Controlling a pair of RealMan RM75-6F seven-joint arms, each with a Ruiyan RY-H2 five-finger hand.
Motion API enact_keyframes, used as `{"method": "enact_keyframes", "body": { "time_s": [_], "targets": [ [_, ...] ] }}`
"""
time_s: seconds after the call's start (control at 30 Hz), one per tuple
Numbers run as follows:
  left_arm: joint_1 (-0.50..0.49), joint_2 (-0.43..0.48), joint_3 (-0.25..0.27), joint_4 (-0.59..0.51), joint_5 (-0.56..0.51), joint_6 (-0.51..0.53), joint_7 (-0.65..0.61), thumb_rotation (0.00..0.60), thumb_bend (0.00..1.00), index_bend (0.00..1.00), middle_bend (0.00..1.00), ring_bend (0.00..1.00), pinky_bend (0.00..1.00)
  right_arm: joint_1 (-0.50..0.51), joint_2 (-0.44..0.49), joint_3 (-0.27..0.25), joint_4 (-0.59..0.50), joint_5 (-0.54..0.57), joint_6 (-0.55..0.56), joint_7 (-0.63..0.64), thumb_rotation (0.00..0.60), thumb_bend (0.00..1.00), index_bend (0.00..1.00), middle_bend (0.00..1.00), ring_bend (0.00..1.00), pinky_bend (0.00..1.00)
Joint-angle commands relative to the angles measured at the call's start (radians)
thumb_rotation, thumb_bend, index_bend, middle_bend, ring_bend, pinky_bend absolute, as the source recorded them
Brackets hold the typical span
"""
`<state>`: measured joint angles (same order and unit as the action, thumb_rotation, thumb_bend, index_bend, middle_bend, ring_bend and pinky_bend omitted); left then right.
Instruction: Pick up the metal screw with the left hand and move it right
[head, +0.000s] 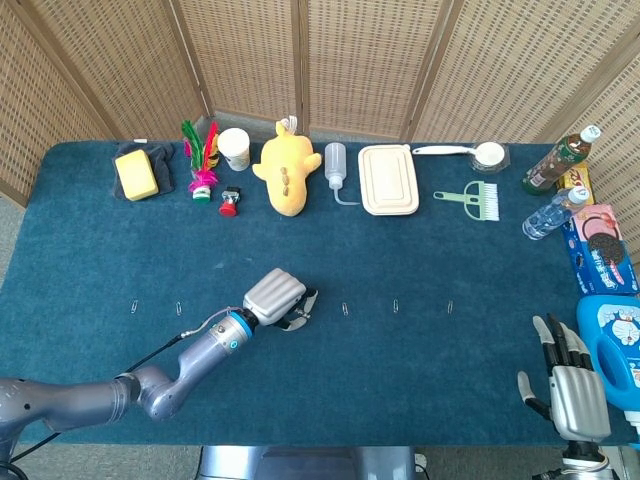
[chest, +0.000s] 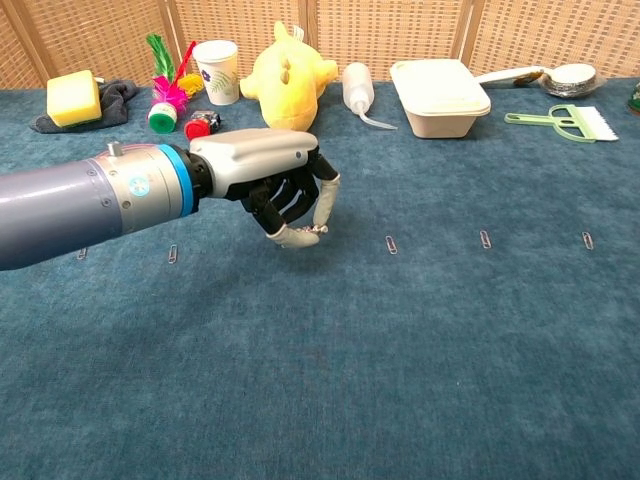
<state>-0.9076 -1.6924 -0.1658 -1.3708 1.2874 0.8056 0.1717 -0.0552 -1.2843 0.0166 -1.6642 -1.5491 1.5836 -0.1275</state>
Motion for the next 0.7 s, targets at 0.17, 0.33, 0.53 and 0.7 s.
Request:
{"method": "enact_keyframes", "body": {
  "time_s": [0.17,0.33,0.53,0.7],
  "targets": [
    [-0.004,0.004,-0.002,0.012,-0.006,0.000,0.000,0.600,0.56,0.69,0.73,0.69,0.70,-0.001,0.001,0.001,-0.002,0.001,0.000,-0.001,0.600,0.44,0.02,0.05,0.07,0.13],
    [0.013,0.056,-0.003,-0.006,0.017,0.041,-0.009,0.600,0.56,0.69,0.73,0.69,0.70,0.003,-0.002,0.001,-0.003,0.002,-0.006,-0.004,0.600,0.44,0.02,0.05,0.07,0.13],
    [0.072,0.212,-0.002,-0.020,0.015,0.091,-0.047,0.600,0.56,0.69,0.73,0.69,0.70,0.018,-0.013,0.007,0.003,0.010,-0.031,-0.005,0.600,0.44,0.02,0.05,0.07,0.13],
    [0.096,0.272,0.003,0.015,0.000,0.094,-0.065,0.600,0.56,0.69,0.73,0.69,0.70,0.024,-0.022,0.009,0.007,0.017,-0.043,-0.009,0.600,0.44,0.02,0.05,0.07,0.13]
  ]
}}
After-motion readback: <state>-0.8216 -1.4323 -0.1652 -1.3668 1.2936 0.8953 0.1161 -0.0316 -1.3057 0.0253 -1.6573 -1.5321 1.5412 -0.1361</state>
